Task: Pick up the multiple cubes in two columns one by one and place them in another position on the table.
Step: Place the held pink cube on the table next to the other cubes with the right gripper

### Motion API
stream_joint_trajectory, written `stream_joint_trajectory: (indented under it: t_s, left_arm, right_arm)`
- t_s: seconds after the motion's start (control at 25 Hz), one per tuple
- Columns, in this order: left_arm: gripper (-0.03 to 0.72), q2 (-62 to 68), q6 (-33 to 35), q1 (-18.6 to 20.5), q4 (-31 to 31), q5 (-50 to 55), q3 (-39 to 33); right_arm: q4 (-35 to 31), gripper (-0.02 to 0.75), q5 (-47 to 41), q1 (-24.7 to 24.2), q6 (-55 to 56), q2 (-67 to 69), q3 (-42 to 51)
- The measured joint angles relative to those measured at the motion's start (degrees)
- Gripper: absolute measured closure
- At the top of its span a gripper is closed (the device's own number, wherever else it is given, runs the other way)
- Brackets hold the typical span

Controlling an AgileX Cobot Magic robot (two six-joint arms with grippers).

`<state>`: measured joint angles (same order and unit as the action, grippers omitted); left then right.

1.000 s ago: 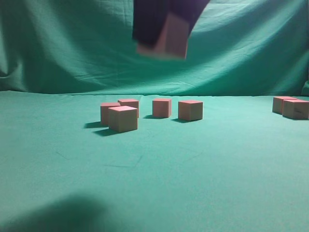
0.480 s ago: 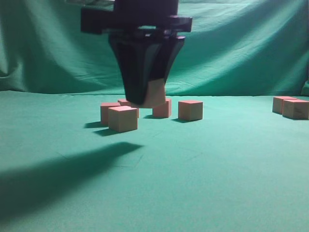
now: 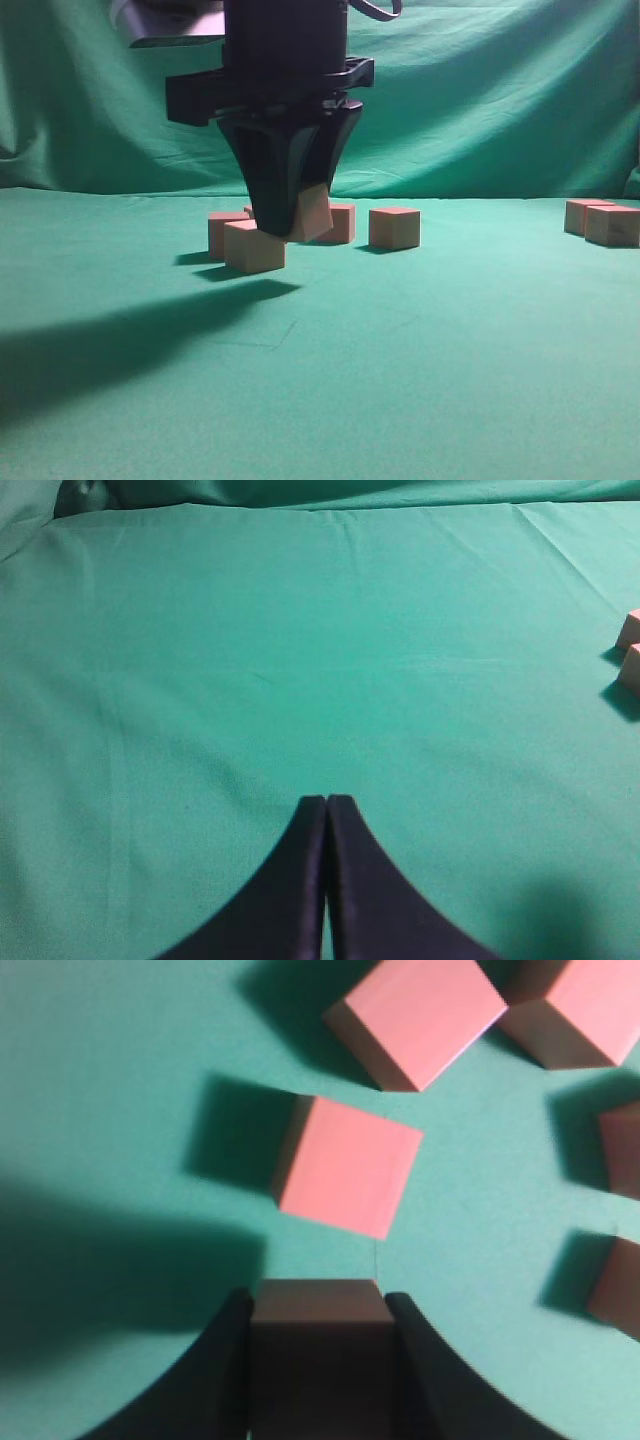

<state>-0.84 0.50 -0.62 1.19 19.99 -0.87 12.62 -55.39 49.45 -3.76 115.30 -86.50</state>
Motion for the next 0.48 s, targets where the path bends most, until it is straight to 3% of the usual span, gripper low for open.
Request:
stream_joint_trajectory:
  t_s: [0.48]
  left_arm:
    - [0.688, 0.0, 0.0, 0.0, 0.0, 0.0, 0.0]
  right_arm:
    - [4.2, 0.478, 0.0, -0.3, -1.8, 0.9, -0.1]
